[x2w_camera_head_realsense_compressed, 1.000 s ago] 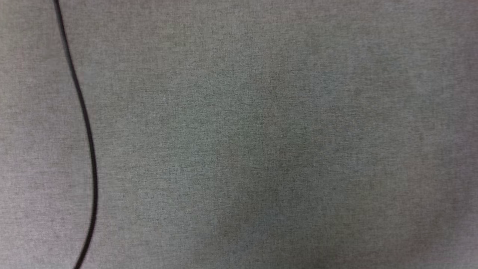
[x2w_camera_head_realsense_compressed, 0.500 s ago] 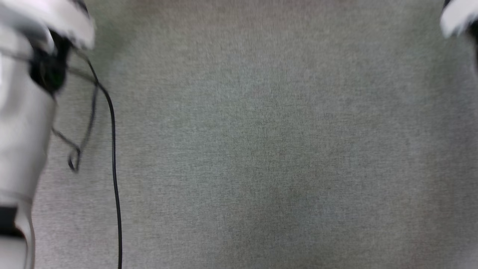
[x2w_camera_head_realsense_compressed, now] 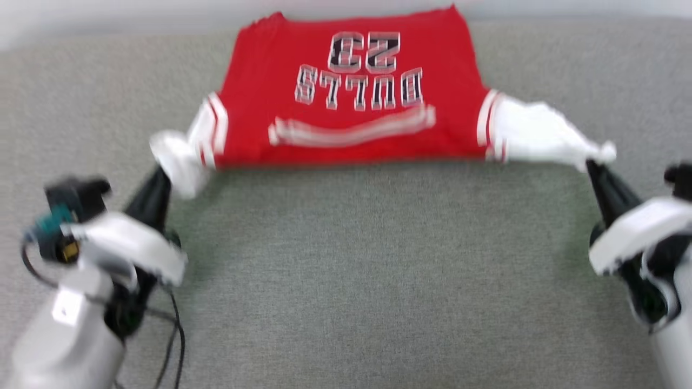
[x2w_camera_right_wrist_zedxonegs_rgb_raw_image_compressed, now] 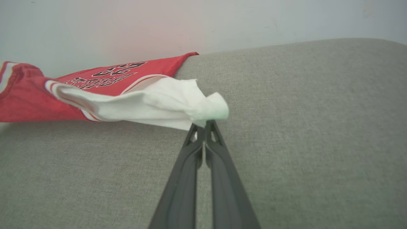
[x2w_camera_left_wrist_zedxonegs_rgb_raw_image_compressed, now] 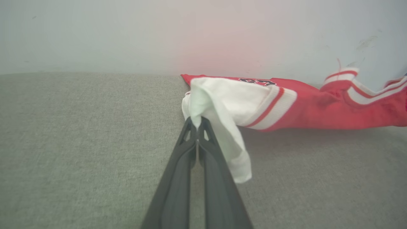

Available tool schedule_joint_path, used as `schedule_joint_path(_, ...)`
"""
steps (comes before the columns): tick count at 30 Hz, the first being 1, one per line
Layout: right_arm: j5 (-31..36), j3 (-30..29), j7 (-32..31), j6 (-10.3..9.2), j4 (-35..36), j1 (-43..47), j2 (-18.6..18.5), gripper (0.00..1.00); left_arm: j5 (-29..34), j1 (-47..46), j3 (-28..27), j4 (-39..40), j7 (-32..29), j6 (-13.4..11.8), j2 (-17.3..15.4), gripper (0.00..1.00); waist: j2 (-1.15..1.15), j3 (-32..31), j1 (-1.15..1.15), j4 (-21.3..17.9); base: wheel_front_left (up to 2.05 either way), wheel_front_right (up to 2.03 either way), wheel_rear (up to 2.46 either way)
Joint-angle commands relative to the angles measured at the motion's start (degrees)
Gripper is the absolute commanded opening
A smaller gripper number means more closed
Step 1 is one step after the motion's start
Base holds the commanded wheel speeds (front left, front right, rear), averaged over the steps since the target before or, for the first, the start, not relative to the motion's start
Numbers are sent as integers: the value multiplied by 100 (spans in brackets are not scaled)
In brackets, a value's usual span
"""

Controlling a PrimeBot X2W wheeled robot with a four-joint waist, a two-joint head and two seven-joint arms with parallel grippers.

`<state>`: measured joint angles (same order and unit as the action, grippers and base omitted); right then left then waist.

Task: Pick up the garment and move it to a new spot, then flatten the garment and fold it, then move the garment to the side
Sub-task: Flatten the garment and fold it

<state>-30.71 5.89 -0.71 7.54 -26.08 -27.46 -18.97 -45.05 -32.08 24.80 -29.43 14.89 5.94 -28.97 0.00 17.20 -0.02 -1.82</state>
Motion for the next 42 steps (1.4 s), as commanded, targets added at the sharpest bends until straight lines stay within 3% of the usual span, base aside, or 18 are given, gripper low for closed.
schedule_joint_path(1, 8, -167, -52, -10, 185, 407, 65, 0, 47, 398, -28, 147, 43, -57, -31, 0, 0, -378, 2, 20, 0, 0, 0)
schedule_joint_path(14, 344, -1109, -754, -9, 1476, 3007, 928, 0, -120, 2802, 167, 1072, -55, -537, -44, 0, 0, -1283, 2, 67, 0, 0, 0)
schedule_joint_path(23, 581, -1364, -1242, -9, 1949, 4068, 1359, 0, -129, 3497, 268, 1606, -163, -799, -189, 0, 0, -1377, 2, 188, 0, 0, 0)
schedule_joint_path(24, 612, -1358, -1277, -9, 1974, 4100, 1364, 3, -103, 3519, 288, 1635, -164, -807, -199, 0, 0, -1374, 2, 195, 0, 0, 0)
schedule_joint_path(25, 632, -1349, -1286, -9, 1996, 4107, 1374, 24, -72, 3521, 309, 1664, -167, -820, -196, 0, 0, -1368, 2, 201, 0, 0, 0)
schedule_joint_path(26, 650, -1333, -1245, -9, 2043, 4071, 1377, 49, -50, 3506, 332, 1708, -168, -840, -178, 0, 0, -1360, 2, 212, 0, 0, 0)
schedule_joint_path(27, 674, -1341, -1219, -8, 2078, 4029, 1375, 100, -20, 3482, 355, 1740, -172, -849, -169, 0, 0, -1353, 2, 227, 0, 0, 0)
schedule_joint_path(35, 727, -1755, -912, -8, 2433, 3635, 1257, 100, 195, 3274, 488, 2072, -144, -934, -55, 0, 0, -1267, 2, 448, 0, 0, 0)
schedule_joint_path(42, 622, -2176, -1245, -7, 2261, 2600, 831, 100, 476, 3010, 500, 2448, -83, -1107, 46, 0, 0, -970, 2, 759, 0, 0, 0)
